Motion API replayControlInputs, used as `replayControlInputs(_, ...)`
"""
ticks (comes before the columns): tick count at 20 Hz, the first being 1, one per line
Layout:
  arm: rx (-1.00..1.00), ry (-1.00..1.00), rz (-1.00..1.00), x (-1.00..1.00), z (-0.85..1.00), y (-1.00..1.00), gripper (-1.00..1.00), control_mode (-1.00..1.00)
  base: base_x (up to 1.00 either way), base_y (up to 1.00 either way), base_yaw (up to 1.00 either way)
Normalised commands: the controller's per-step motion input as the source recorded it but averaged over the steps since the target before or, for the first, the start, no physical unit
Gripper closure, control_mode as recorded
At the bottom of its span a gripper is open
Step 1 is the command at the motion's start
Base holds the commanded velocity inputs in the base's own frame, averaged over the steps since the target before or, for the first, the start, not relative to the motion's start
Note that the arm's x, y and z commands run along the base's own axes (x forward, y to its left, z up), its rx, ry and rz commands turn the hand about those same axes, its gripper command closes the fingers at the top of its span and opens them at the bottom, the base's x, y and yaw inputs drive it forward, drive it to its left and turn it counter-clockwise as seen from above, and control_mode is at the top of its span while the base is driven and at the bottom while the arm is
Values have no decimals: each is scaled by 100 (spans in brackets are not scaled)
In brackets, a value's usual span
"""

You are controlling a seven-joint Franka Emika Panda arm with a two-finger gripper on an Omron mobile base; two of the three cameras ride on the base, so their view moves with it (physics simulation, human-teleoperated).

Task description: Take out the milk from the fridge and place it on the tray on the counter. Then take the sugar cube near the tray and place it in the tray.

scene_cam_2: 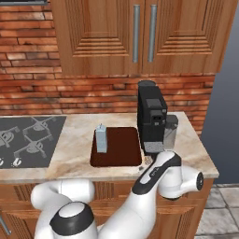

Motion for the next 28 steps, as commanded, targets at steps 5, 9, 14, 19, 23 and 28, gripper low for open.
replayControlInputs(5,5,0,0,31,-7,5,-100,-100,0,0,0)
replayControlInputs(9,0,0,0,36,-15,12,-100,-100,0,0,0)
replayControlInputs(14,0,0,-1,28,-14,0,-100,-100,0,0,0)
replayControlInputs(19,0,0,-4,26,-15,0,-100,-100,0,0,0)
replayControlInputs(23,0,0,-9,19,-14,0,-100,-100,0,0,0)
replayControlInputs(28,0,0,-13,4,-10,0,-100,-100,0,0,0)
